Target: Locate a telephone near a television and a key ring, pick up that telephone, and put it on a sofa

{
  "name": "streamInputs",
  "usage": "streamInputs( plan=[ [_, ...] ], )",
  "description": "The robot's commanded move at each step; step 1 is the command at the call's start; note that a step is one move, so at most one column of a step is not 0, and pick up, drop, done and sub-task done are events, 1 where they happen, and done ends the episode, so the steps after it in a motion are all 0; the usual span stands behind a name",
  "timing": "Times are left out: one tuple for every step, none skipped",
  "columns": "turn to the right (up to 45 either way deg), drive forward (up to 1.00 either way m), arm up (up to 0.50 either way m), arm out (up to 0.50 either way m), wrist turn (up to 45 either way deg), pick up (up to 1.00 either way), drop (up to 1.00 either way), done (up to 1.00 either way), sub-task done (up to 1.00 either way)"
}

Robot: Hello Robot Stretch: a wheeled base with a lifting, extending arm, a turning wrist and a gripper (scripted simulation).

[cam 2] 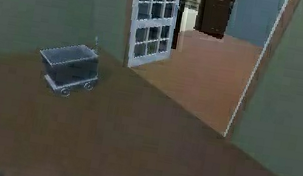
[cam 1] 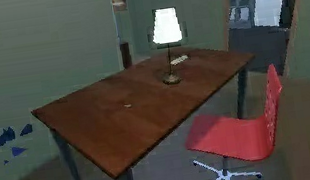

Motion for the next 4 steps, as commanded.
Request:
streamInputs(
  plan=[
    [45.0, 0.0, 0.0, 0.0, 0.0, 0.0, 0.0, 0.0, 0.0],
    [12.0, 0.0, 0.0, 0.0, 0.0, 0.0, 0.0, 0.0, 0.0],
    [0.0, 1.0, 0.0, 0.0, 0.0, 0.0, 0.0, 0.0, 0.0],
    [-3.0, 0.0, 0.0, 0.0, 0.0, 0.0, 0.0, 0.0, 0.0]
  ],
)
